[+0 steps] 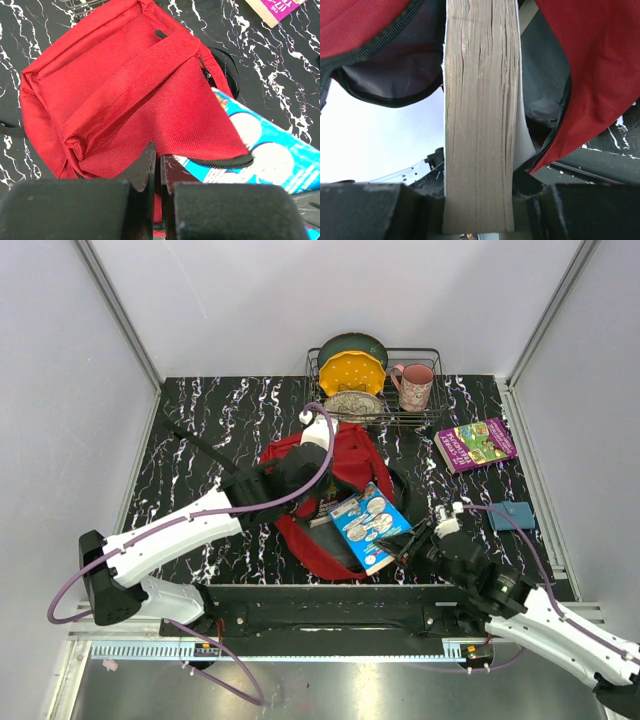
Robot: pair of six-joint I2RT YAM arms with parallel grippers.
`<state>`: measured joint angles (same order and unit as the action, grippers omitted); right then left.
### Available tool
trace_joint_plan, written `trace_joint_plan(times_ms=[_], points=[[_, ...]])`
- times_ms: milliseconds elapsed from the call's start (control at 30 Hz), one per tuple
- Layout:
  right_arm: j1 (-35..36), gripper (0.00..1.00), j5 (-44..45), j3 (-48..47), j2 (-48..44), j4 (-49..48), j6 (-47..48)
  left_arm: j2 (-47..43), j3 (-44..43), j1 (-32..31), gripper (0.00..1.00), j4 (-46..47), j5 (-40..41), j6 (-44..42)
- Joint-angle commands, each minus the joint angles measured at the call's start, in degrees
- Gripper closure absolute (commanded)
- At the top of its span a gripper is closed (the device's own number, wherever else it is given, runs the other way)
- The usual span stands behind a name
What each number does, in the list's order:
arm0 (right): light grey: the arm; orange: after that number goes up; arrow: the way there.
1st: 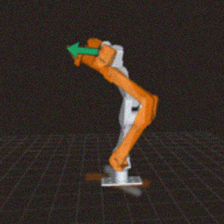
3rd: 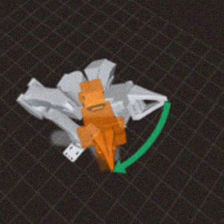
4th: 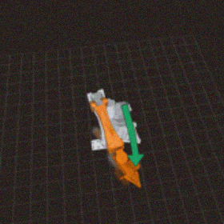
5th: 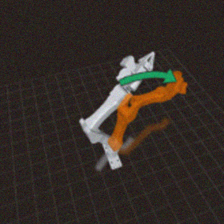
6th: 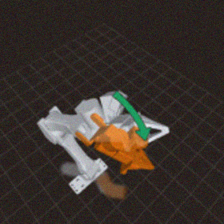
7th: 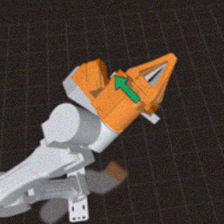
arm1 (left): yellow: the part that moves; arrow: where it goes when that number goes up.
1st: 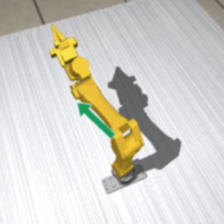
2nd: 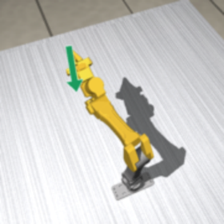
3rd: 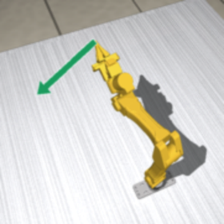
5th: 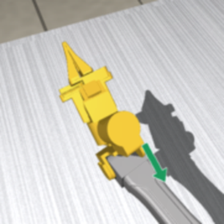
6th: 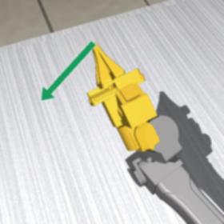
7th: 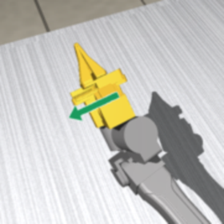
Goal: Pack the student bag
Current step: Place the book in the student bag.
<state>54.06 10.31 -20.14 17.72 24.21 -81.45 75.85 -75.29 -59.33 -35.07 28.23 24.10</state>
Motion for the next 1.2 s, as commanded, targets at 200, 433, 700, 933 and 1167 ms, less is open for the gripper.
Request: trace_joint_plan(times_ms=[200, 433, 700, 933, 1167], points=[[-0.10, 1.00, -11.52, 3.97, 8.03, -23.68, -5.12, 0.61, -3.73, 0.09, 1.00, 0.35, 0.95, 3.15], [-0.01, 1.00, -12.60, 4.67, 13.39, -32.55, -6.44, 1.58, -6.19, 0.09, 1.00, -0.53, -0.62, 3.07], [-0.01, 1.00, -0.65, 2.31, 21.21, -43.37, -5.04, -0.88, -4.35, 0.09, 1.00, 0.35, -4.14, 2.53], [-1.50, 1.00, 2.62, 2.12, 39.72, -58.20, -8.11, -3.52, -2.41, 0.09, 1.00, 2.55, -5.29, 1.65], [-5.54, 1.00, -0.98, -4.02, 58.73, -72.62, -6.09, -3.61, -1.71, 0.09, 1.00, 2.82, -6.17, 1.04]])
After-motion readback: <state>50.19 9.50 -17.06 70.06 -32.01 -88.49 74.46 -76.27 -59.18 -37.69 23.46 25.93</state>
